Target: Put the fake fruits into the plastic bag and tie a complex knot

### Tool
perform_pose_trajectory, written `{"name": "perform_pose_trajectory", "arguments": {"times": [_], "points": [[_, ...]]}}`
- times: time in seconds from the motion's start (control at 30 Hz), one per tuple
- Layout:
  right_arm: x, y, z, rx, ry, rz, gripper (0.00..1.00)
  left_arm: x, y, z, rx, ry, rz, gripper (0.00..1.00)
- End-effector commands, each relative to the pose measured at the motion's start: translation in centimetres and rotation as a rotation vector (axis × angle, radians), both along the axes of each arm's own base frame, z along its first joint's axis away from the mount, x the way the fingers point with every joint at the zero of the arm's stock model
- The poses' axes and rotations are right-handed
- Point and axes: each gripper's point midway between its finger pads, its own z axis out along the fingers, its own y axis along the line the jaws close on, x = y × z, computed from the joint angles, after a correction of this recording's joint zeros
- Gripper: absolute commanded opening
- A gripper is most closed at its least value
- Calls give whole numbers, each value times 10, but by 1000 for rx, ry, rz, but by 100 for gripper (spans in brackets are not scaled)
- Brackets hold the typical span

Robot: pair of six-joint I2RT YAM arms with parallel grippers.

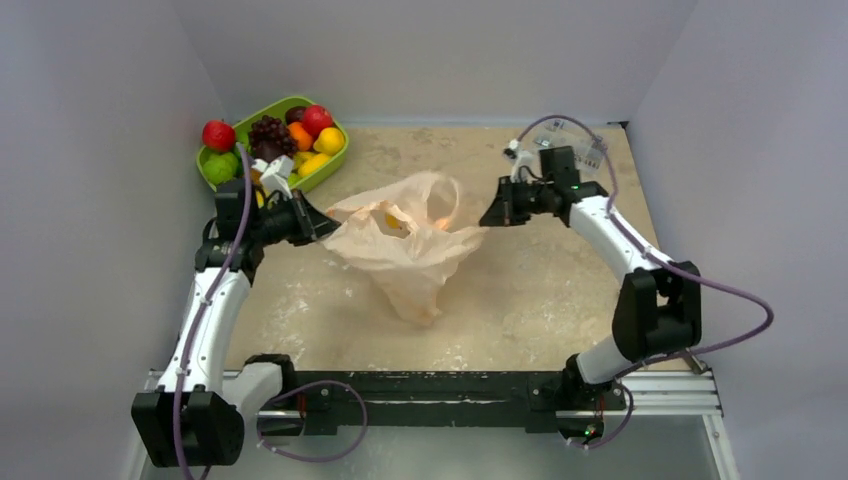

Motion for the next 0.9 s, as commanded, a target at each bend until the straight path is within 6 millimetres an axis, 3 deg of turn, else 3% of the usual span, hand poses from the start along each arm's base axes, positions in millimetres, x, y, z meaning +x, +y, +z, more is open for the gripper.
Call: {"name": "perform_pose_trajectory", "arguments": {"times": [0.0,0.07,0.17,0.2,0.23,0.27,0.37,0.47,0.67,0.77,0.87], "points": [[-17,-79,19,-226,-211,63,0,6,54,-16,215,-20,120,0],[-27,-85,24,-261,-276,108,0,6,50,-17,208,-14,87,0],[-35,-69,43,-179,-345,159,0,6,32,-9,183,-62,-4,0],[-37,-62,48,-170,-367,182,8,2,20,-7,180,-79,-66,0],[-36,-56,53,-171,-397,202,29,-3,7,-4,173,-94,-131,0],[-31,-51,59,-181,-435,202,58,-10,-6,-3,157,-98,-203,0],[-10,-42,82,-247,-645,182,97,-21,-34,0,114,-93,-341,0],[7,-34,105,-320,-867,181,99,-16,-42,2,87,-91,-384,0],[50,-48,125,-484,-1088,100,99,-6,-47,-1,101,-89,-469,0],[47,-28,136,-395,-1157,180,99,0,-48,-2,113,-99,-489,0],[27,-2,137,-260,-1192,352,99,7,-52,1,111,-107,-504,0]]}}
